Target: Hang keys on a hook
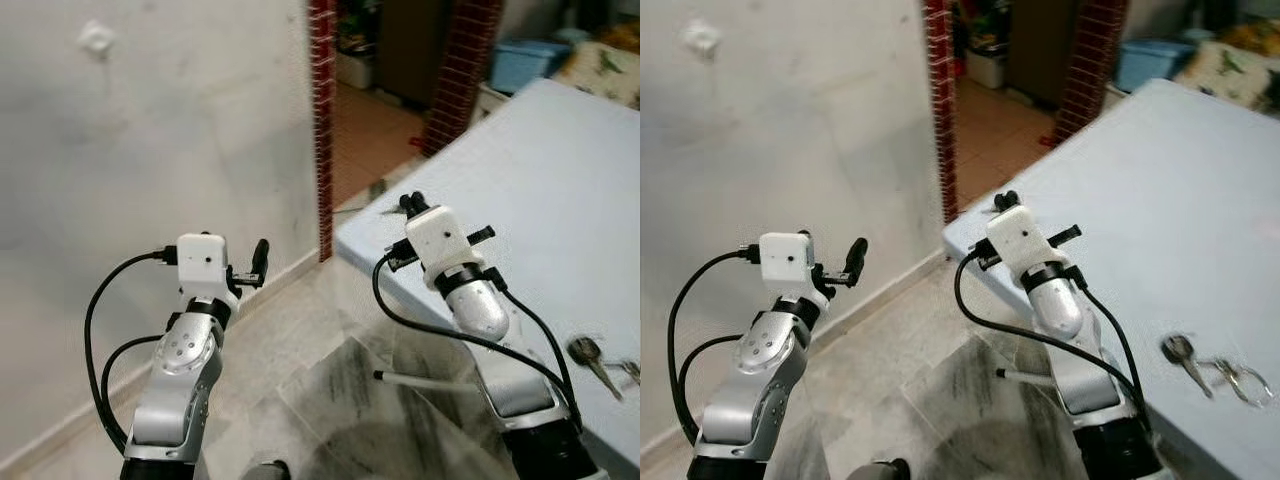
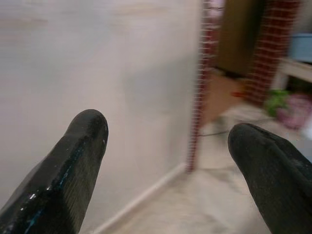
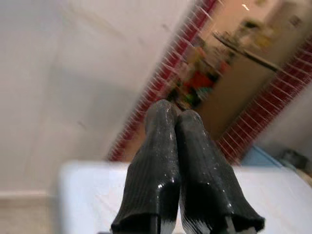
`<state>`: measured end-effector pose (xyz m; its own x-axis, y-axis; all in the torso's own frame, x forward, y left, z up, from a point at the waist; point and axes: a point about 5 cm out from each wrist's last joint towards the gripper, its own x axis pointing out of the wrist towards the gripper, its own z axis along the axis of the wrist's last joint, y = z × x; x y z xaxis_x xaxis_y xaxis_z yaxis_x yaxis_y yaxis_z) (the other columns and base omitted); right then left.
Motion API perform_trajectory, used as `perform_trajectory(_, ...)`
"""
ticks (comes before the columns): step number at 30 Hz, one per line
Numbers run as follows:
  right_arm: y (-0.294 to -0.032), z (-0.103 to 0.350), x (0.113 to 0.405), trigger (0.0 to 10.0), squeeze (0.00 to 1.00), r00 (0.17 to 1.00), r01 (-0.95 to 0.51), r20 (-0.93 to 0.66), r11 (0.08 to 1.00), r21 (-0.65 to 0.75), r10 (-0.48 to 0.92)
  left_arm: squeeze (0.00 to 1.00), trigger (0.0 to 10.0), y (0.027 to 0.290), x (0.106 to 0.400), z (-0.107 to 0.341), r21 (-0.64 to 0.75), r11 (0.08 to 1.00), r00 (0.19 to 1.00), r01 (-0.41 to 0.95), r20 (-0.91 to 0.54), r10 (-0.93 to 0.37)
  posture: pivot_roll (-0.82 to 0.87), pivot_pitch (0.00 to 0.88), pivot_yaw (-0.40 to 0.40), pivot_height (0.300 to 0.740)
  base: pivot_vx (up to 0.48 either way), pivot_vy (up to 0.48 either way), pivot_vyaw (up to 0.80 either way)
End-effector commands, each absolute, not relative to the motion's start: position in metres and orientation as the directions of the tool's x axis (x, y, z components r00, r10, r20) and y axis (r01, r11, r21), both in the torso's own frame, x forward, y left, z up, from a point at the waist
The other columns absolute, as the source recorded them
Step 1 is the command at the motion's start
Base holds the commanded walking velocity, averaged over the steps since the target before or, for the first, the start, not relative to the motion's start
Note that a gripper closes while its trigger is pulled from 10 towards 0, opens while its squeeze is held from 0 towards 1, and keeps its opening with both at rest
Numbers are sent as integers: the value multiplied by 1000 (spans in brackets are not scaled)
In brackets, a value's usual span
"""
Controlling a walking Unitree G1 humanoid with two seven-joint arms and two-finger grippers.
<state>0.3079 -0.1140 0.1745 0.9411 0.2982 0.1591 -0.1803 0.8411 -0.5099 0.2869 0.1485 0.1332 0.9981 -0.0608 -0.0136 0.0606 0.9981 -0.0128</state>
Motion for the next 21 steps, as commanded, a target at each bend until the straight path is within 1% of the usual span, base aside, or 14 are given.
perform_trajectory(1, -115, 177, 307, 10000, 0, 938, -185, 162, 837, -515, 308, 0, 10000, 148, 287, 133, -7, 999, 999, 51, -15, -52, -10, 59, 40, 740, 0, 0, 775)
perform_trajectory(10, -114, 176, 307, 10000, 0, 935, -201, 154, 834, -514, 320, 0, 10000, 147, 288, 132, -11, 1000, 999, 28, -22, -28, -12, 57, 35, 740, 0, 0, 778)
perform_trajectory(12, -114, 176, 307, 10000, 0, 934, -206, 153, 834, -511, 324, 0, 10000, 145, 288, 131, -17, 997, 997, 73, 3, -73, -14, 57, 34, 740, 0, 0, 781)
perform_trajectory(15, -114, 174, 307, 10000, 0, 933, -211, 150, 833, -511, 328, 0, 10000, 146, 287, 129, -19, 998, 998, 61, 1, -61, -14, 52, 31, 740, 0, 0, 779)
perform_trajectory(16, -114, 173, 307, 10000, 0, 931, -217, 149, 833, -509, 333, 0, 10000, 146, 287, 128, -19, 998, 998, 61, 2, -61, -11, 39, 26, 740, 0, 0, 775)
perform_trajectory(18, -113, 173, 307, 10000, 0, 930, -219, 148, 833, -509, 336, 0, 10000, 145, 287, 128, -20, 998, 998, 63, 2, -63, -11, 39, 26, 740, 0, 0, 775)
perform_trajectory(19, -112, 172, 308, 10000, 0, 927, -226, 147, 829, -511, 344, 0, 10000, 144, 287, 125, -17, 998, 998, 61, 2, -61, -11, 10, 9, 740, 0, 0, 775)
perform_trajectory(21, -112, 172, 310, 10000, 0, 925, -232, 147, 824, -516, 352, 0, 10000, 144, 288, 121, -14, 998, 999, 54, 3, -54, -10, 0, -2, 740, 0, 0, 759)
